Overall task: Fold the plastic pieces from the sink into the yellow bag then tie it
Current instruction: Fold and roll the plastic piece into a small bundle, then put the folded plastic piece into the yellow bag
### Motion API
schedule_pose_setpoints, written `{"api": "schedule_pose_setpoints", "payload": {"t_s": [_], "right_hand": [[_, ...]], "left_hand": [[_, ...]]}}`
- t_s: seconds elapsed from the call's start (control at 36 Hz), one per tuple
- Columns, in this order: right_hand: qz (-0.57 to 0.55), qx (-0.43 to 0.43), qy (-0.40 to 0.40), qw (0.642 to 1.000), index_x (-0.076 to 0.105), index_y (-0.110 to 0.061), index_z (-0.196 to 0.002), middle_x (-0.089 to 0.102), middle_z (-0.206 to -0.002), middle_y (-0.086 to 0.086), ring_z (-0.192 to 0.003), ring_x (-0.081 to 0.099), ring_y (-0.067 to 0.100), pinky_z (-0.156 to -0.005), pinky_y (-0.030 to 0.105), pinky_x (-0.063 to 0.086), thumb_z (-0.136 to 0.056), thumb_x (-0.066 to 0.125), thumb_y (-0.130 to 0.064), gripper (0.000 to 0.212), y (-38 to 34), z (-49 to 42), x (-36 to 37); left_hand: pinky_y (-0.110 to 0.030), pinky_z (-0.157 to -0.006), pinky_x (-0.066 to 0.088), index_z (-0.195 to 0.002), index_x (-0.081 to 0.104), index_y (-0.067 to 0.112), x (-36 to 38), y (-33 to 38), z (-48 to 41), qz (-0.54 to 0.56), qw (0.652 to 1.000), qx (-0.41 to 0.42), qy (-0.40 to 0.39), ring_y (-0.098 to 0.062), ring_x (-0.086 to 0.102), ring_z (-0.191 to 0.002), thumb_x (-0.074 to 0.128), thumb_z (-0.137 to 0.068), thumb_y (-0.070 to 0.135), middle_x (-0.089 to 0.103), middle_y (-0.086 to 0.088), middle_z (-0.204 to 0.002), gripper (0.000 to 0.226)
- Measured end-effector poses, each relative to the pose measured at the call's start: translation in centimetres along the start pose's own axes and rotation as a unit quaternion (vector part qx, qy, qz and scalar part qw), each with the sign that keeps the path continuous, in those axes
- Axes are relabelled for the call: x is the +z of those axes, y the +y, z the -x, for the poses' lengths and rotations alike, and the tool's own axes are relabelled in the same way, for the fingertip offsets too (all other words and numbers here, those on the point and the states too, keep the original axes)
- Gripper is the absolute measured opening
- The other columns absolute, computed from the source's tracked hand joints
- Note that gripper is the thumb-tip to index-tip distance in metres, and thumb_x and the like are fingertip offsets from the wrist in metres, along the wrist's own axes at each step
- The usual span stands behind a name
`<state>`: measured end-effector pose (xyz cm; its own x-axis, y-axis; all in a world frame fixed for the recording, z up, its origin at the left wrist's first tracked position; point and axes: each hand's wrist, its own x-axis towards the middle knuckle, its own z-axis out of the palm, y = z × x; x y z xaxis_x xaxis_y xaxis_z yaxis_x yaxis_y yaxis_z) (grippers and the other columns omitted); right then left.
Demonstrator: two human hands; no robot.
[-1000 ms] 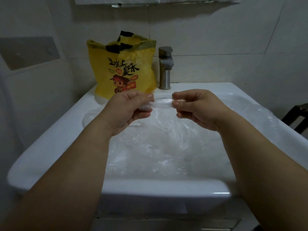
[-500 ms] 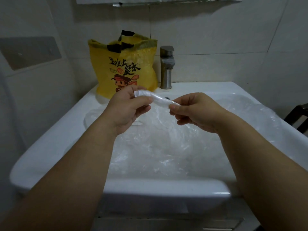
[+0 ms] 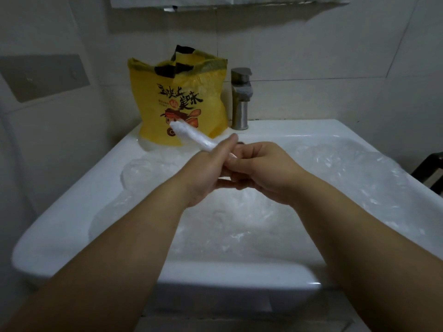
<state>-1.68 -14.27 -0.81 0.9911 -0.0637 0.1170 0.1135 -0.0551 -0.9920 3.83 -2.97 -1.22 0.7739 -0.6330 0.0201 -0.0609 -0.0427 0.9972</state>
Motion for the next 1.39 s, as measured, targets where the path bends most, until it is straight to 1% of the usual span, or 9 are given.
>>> {"api": "schedule_pose_setpoints", "payload": {"t_s": [0.08, 0.19, 0.31, 0.44, 0.72, 0.92, 1.17, 1.25, 1.39], "right_hand": [[0.012, 0.016, -0.01, 1.0, 0.069, -0.004, -0.076, 0.069, -0.082, 0.0, -0.06, 0.057, 0.014, -0.052, 0.021, 0.048, -0.09, 0.062, -0.007, 0.017, -0.2, 0.1, -0.5], [0.028, 0.048, 0.007, 0.998, 0.069, -0.002, -0.086, 0.065, -0.07, 0.008, -0.058, 0.058, 0.013, -0.053, 0.021, 0.05, -0.09, 0.063, -0.009, 0.009, -0.5, 0.0, -1.0], [0.037, 0.056, 0.019, 0.998, 0.068, 0.001, -0.089, 0.066, -0.068, 0.007, -0.058, 0.058, 0.013, -0.053, 0.02, 0.051, -0.089, 0.064, -0.009, 0.011, -0.6, 0.0, -1.5], [0.057, 0.053, 0.038, 0.996, 0.069, -0.001, -0.087, 0.065, -0.069, 0.007, -0.056, 0.057, 0.01, -0.053, 0.018, 0.051, -0.089, 0.065, -0.011, 0.011, -0.6, 0.1, -2.1], [0.096, 0.062, 0.076, 0.991, 0.07, -0.005, -0.087, 0.067, -0.073, 0.007, -0.061, 0.06, 0.012, -0.056, 0.021, 0.052, -0.089, 0.066, -0.012, 0.008, -0.5, -0.1, -3.7], [0.083, 0.047, 0.068, 0.993, 0.07, -0.005, -0.086, 0.067, -0.072, 0.006, -0.061, 0.059, 0.012, -0.057, 0.021, 0.051, -0.088, 0.067, -0.013, 0.009, -0.5, -0.2, -3.7], [0.054, -0.033, 0.102, 0.993, 0.068, -0.01, -0.088, 0.063, -0.074, 0.007, -0.063, 0.055, 0.014, -0.058, 0.023, 0.051, -0.093, 0.06, -0.011, 0.01, -5.1, -2.9, -3.0], [0.06, -0.061, 0.124, 0.989, 0.065, -0.015, -0.09, 0.061, -0.077, 0.008, -0.066, 0.054, 0.015, -0.065, 0.027, 0.051, -0.095, 0.057, -0.01, 0.011, -7.3, -4.3, -2.5], [0.07, -0.094, 0.164, 0.979, 0.065, -0.015, -0.089, 0.053, -0.071, 0.006, -0.061, 0.047, 0.014, -0.06, 0.027, 0.047, -0.095, 0.055, -0.011, 0.012, -9.6, -7.0, -1.7]], "left_hand": [[-0.031, -0.074, 0.054, -0.089, 0.072, 0.024, -1.0, 0.1, -0.2, 0.007, 1.0, 0.022, 0.011, -0.011, 0.069, -0.076, 0.034, -0.103, 0.043, 0.073, 0.002, -0.078, 0.045], [-0.021, -0.057, 0.047, -0.082, 0.075, 0.023, -2.1, 0.4, -0.6, 0.034, 0.995, 0.042, 0.086, -0.009, 0.055, -0.064, 0.035, -0.103, 0.042, 0.062, 0.001, -0.065, 0.049], [-0.017, -0.045, 0.044, -0.073, 0.067, 0.014, -2.4, 0.1, -0.6, 0.03, 0.983, 0.064, 0.171, -0.005, 0.045, -0.048, 0.056, -0.096, 0.035, 0.046, 0.004, -0.05, 0.033], [-0.015, -0.051, 0.048, -0.071, 0.061, 0.012, -3.2, -0.1, -0.7, 0.029, 0.967, 0.106, 0.228, -0.002, 0.056, -0.05, 0.073, -0.084, 0.023, 0.058, 0.008, -0.05, 0.02], [-0.013, -0.057, 0.052, -0.086, 0.061, 0.011, -3.2, -0.2, -0.4, 0.052, 0.986, 0.08, 0.135, -0.002, 0.065, -0.06, 0.05, -0.099, 0.015, 0.061, -0.01, -0.075, 0.017], [-0.013, -0.056, 0.05, -0.073, 0.068, 0.014, -3.5, 0.2, -0.4, 0.022, 0.958, 0.115, 0.261, -0.002, 0.061, -0.056, 0.073, -0.083, 0.016, 0.064, 0.005, -0.056, 0.011], [-0.015, -0.06, 0.051, -0.085, 0.067, 0.015, -5.3, 4.7, -1.4, 0.017, 0.955, 0.145, 0.258, -0.013, 0.07, -0.073, 0.057, -0.097, 0.017, 0.072, -0.003, -0.072, 0.016], [-0.012, -0.055, 0.049, -0.085, 0.067, 0.012, -6.4, 7.6, -1.6, 0.016, 0.936, 0.185, 0.3, -0.001, 0.064, -0.055, 0.061, -0.094, 0.011, 0.067, 0.008, -0.055, 0.012], [-0.011, -0.059, 0.05, -0.084, 0.069, 0.018, -9.0, 11.9, -2.4, -0.027, 0.892, 0.239, 0.383, 0.0, 0.065, -0.059, 0.07, -0.088, 0.013, 0.069, 0.007, -0.064, 0.006]]}}
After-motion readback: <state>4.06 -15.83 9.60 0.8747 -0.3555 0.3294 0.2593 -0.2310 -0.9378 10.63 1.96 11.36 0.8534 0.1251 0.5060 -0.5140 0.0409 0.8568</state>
